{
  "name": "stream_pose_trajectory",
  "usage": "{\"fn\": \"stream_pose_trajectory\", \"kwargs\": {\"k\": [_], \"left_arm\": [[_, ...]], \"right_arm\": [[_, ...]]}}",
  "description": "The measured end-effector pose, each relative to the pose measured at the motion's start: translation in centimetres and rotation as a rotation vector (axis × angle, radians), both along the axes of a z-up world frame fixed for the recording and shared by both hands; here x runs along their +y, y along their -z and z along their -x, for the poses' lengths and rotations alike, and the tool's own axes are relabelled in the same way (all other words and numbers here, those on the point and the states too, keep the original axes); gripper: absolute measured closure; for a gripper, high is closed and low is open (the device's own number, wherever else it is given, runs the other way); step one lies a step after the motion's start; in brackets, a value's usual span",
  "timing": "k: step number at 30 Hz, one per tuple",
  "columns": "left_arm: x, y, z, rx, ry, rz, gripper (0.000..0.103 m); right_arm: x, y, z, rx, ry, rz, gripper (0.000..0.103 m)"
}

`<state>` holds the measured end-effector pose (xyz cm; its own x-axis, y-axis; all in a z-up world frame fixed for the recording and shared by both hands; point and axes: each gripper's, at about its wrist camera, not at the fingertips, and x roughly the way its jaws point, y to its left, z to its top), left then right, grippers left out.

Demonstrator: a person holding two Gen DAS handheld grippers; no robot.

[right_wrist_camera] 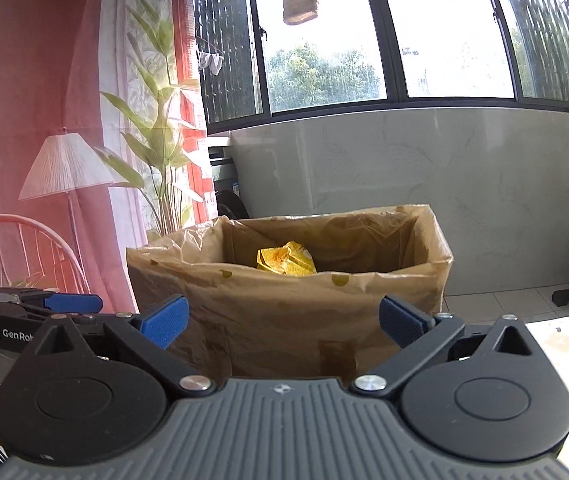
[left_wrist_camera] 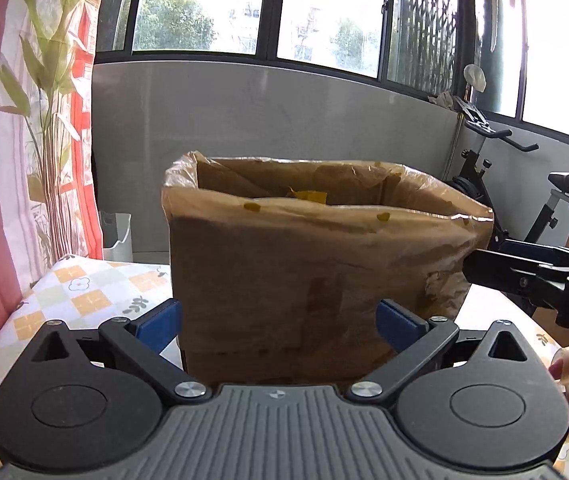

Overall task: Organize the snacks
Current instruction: 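Open both tools over the box to drop the bar and candy pack, then grasp the red wrapper with left tool while right tool grasps the peanut bag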

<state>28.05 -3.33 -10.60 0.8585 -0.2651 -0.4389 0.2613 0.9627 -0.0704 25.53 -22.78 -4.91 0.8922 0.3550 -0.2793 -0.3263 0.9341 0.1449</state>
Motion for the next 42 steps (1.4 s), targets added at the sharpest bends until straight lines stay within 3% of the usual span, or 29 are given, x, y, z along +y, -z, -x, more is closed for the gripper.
{"fn": "stream_pose_trajectory", "kwargs": {"k": [5, 12, 18, 23, 31, 36, 42], "left_arm": [[-0.9, 3.9, -0.3, 0.086, 0.037, -0.017, 0.0], [-1.9, 7.2, -1.0, 0.149, 0.053, -0.059, 0.001], [-2.4, 9.7, -1.3, 0.217, 0.078, -0.113, 0.007], [-3.4, 10.5, -1.5, 0.253, 0.116, -0.125, 0.015], [-5.7, 11.0, -1.6, 0.26, 0.174, -0.167, 0.03], [-6.9, 11.8, -2.4, 0.274, 0.195, -0.192, 0.033], [-8.0, 12.9, -2.9, 0.275, 0.191, -0.227, 0.043]], "right_arm": [[-0.5, 2.3, 0.2, 0.062, -0.014, 0.015, 0.0], [-1.4, 6.2, 0.0, 0.175, -0.004, 0.074, 0.0], [-2.7, 9.2, -0.2, 0.233, 0.033, 0.104, 0.007], [-3.7, 11.4, 0.0, 0.27, 0.062, 0.109, 0.015], [-4.8, 13.2, 0.0, 0.305, 0.079, 0.064, 0.018], [-4.9, 13.2, -0.1, 0.31, 0.071, 0.049, 0.02], [-4.4, 13.6, -0.4, 0.317, 0.047, 0.061, 0.02]]}}
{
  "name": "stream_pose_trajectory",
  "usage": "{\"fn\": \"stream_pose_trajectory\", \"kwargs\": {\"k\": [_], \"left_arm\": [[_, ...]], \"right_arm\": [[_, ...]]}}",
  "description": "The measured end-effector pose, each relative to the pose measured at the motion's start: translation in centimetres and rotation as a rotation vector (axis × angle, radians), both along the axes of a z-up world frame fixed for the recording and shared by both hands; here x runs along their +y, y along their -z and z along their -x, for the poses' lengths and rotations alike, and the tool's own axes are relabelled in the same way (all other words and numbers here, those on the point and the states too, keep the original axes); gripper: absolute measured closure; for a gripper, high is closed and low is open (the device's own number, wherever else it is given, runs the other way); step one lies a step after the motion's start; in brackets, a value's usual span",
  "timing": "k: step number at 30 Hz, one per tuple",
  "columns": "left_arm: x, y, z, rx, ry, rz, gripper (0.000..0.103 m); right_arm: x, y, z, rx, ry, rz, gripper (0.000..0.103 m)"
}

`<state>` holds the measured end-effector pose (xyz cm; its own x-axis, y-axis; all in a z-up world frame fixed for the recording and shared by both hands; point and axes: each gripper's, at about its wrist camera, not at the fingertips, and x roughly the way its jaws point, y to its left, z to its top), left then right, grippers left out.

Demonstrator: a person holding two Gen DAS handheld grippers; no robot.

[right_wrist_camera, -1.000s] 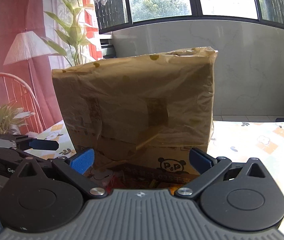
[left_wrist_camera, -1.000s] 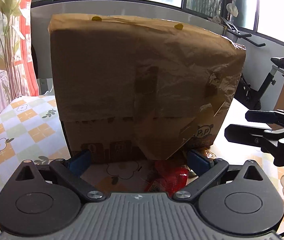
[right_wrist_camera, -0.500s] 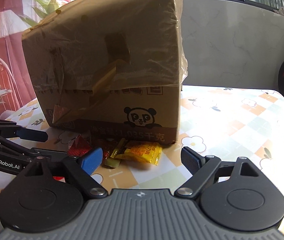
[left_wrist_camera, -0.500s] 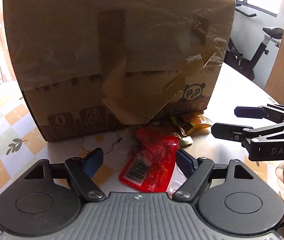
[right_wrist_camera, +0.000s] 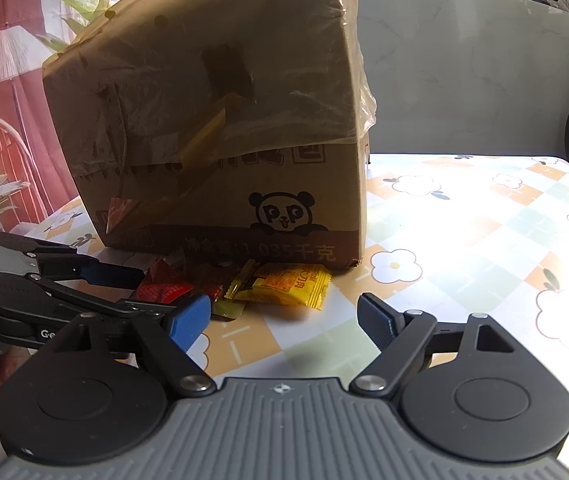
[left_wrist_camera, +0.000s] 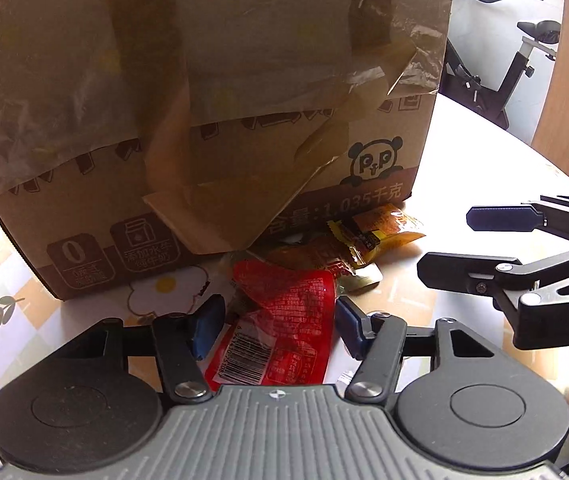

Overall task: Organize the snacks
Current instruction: 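Grasp the red wrapper with left tool while right tool grasps the peanut bag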

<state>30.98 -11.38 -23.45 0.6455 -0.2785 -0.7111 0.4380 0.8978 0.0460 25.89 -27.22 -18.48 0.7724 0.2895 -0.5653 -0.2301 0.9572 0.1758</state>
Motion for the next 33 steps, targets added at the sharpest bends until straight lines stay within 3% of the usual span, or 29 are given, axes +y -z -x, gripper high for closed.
{"fn": "stream_pose_trajectory", "kwargs": {"k": [2, 11, 21, 33], "left_arm": [[0.1, -0.1, 0.3, -0.011, 0.013, 0.002, 0.052], [2.9, -1.7, 1.2, -0.005, -0.031, 0.105, 0.055], [6.6, -3.5, 2.1, -0.002, -0.112, 0.137, 0.055], [10.4, -3.8, 4.0, -0.006, -0.169, 0.186, 0.054]], "right_arm": [[0.1, 0.0, 0.0, 0.001, -0.008, 0.001, 0.02], [-0.1, 0.2, -0.3, 0.021, -0.011, -0.018, 0.022], [0.6, 0.2, -0.3, 0.042, -0.036, 0.005, 0.023], [7.5, 0.0, 1.2, 0.071, -0.361, 0.194, 0.024]]}}
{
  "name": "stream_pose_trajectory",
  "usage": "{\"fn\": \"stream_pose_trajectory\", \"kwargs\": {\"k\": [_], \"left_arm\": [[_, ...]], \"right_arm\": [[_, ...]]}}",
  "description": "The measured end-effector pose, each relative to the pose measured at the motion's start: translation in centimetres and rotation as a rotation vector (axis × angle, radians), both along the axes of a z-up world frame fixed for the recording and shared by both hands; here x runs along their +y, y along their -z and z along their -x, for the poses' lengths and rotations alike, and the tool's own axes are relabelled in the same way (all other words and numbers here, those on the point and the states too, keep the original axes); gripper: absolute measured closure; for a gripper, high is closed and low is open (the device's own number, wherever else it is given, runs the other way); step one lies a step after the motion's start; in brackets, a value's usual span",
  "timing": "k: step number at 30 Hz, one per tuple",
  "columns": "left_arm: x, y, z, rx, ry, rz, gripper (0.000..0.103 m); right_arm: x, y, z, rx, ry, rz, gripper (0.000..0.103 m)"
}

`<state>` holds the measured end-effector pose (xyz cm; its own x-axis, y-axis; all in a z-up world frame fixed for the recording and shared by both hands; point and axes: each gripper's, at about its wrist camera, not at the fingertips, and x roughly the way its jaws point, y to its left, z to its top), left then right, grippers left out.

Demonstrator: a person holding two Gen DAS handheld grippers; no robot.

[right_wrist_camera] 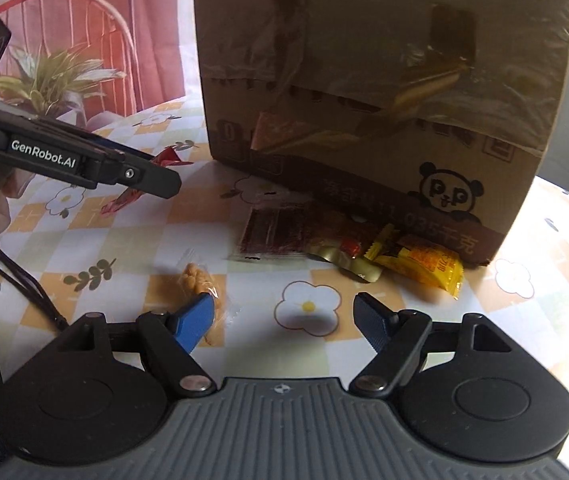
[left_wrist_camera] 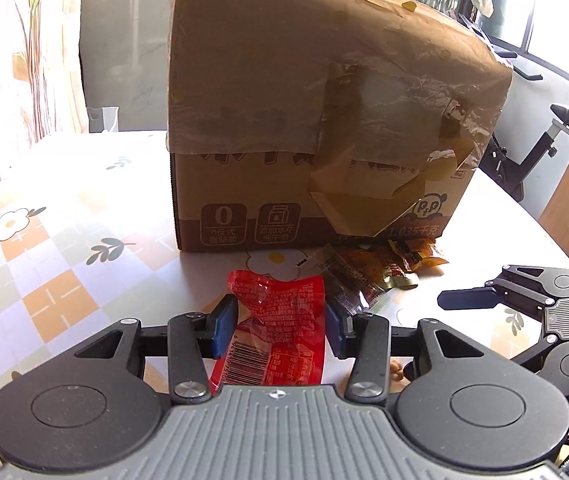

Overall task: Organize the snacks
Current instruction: 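Grasp the red wrapper with left tool while right tool grasps the peanut bag, then carry both held snacks over the box and open both tools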

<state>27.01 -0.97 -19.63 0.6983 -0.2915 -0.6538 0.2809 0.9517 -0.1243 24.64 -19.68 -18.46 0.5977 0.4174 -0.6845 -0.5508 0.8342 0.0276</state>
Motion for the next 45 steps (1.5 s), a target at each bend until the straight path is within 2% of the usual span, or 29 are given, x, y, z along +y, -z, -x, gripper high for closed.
{"fn": "stream_pose_trajectory", "kwargs": {"k": [6, 9, 12, 14, 16, 26, 32, 38, 45], "left_arm": [[0.6, 0.1, 0.4, -0.011, -0.014, 0.03, 0.054], [0.9, 0.4, 0.6, -0.006, -0.023, 0.038, 0.054], [1.2, 0.5, 0.8, -0.004, -0.028, 0.044, 0.054], [1.2, 0.5, 0.8, -0.006, -0.03, 0.049, 0.054], [1.3, 0.4, 0.8, -0.005, -0.031, 0.052, 0.054], [1.2, 0.8, 0.7, 0.001, -0.024, 0.049, 0.053], [1.2, 0.4, 0.9, -0.013, -0.031, 0.049, 0.053], [1.2, -2.0, 0.9, -0.074, -0.02, 0.044, 0.053], [1.4, -8.6, 0.2, -0.207, 0.008, 0.064, 0.053]], "right_arm": [[2.5, 0.1, -0.6, 0.053, -0.078, 0.028, 0.032], [3.5, 0.0, -0.8, 0.07, -0.104, 0.028, 0.042], [4.4, -0.1, -1.0, 0.068, -0.122, 0.037, 0.055], [4.8, -0.2, -1.3, 0.075, -0.123, 0.031, 0.072], [4.9, -0.3, -1.4, 0.077, -0.114, 0.033, 0.081], [4.0, -0.2, -0.4, 0.069, -0.047, 0.023, 0.081], [2.8, -1.0, -0.1, 0.055, 0.005, -0.042, 0.083], [0.8, -4.8, 0.1, -0.043, 0.06, -0.114, 0.083], [-2.1, -13.0, -1.5, -0.228, 0.102, -0.232, 0.083]]}}
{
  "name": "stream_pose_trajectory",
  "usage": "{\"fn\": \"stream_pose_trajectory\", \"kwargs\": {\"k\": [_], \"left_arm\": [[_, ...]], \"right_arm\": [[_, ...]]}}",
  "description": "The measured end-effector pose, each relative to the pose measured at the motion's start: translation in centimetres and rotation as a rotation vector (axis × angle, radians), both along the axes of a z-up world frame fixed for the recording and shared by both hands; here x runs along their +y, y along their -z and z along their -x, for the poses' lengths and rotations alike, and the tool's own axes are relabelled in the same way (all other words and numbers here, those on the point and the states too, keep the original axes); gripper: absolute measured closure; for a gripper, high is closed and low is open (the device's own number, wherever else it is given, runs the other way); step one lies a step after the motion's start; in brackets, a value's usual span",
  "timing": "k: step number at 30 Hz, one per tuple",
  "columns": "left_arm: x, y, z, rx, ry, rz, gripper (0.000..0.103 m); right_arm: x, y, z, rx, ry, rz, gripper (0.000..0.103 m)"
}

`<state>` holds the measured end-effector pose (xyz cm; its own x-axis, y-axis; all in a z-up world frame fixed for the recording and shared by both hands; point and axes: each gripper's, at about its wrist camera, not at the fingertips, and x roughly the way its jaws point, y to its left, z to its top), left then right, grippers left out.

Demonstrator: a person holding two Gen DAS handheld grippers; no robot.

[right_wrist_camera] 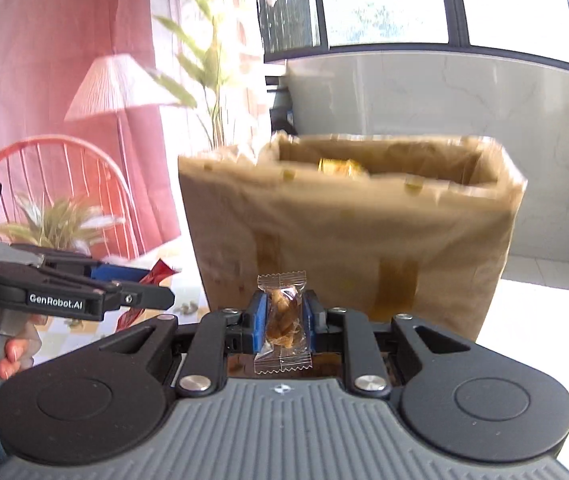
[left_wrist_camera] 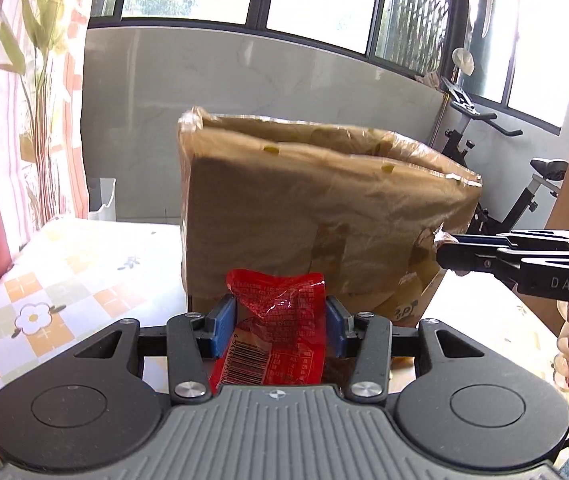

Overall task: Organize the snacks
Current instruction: 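Carry both held snacks over the box and open both tools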

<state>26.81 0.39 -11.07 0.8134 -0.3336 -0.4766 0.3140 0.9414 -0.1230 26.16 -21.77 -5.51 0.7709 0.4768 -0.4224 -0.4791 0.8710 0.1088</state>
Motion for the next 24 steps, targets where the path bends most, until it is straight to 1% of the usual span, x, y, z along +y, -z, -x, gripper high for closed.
{"fn": "stream_pose_trajectory", "kwargs": {"k": [4, 6, 8, 10, 12, 15, 18, 19, 20, 21, 22, 23, 24], "left_arm": [[-0.5, -4.6, -0.8, -0.11, 0.006, -0.014, 0.053], [-0.8, -6.3, -1.6, -0.143, 0.006, -0.011, 0.053], [-1.1, -7.4, -2.7, -0.166, 0.004, -0.007, 0.053], [-1.8, -8.5, -3.8, -0.188, 0.005, -0.006, 0.053], [-2.7, -9.1, -5.3, -0.201, 0.016, -0.013, 0.053], [-4.1, -9.3, -7.8, -0.179, 0.024, -0.026, 0.053], [-5.1, -8.5, -9.9, -0.151, 0.023, -0.052, 0.053], [-5.5, -8.2, -10.5, -0.139, 0.022, -0.059, 0.049], [-5.6, -8.0, -10.8, -0.135, 0.019, -0.058, 0.044], [-5.8, -7.8, -11.0, -0.134, 0.01, -0.057, 0.028], [-5.8, -7.6, -10.9, -0.137, -0.012, -0.05, 0.016], [-5.8, -7.4, -10.8, -0.141, -0.023, -0.041, 0.013], [-5.7, -7.4, -10.8, -0.144, -0.029, -0.028, 0.009]], "right_arm": [[-0.9, -4.2, -1.8, -0.08, 0.015, -0.029, 0.083], [-1.1, -5.5, -3.1, -0.096, 0.032, -0.037, 0.083], [-1.2, -6.2, -4.7, -0.104, 0.055, -0.024, 0.083], [-1.1, -6.3, -6.1, -0.108, 0.083, 0.003, 0.083], [-1.0, -6.2, -7.5, -0.089, 0.11, 0.006, 0.083], [-1.2, -5.7, -9.1, -0.047, 0.148, -0.004, 0.083], [-1.4, -5.2, -10.2, -0.026, 0.173, -0.001, 0.082], [-1.4, -5.0, -10.4, -0.022, 0.179, 0.0, 0.08], [-1.5, -4.9, -10.5, -0.019, 0.184, -0.003, 0.078], [-1.6, -4.8, -10.5, -0.018, 0.19, -0.007, 0.075], [-1.8, -4.7, -10.5, -0.019, 0.195, -0.011, 0.063], [-2.0, -4.7, -10.3, -0.023, 0.201, -0.014, 0.054], [-2.2, -4.6, -10.0, -0.033, 0.207, -0.016, 0.051]]}}
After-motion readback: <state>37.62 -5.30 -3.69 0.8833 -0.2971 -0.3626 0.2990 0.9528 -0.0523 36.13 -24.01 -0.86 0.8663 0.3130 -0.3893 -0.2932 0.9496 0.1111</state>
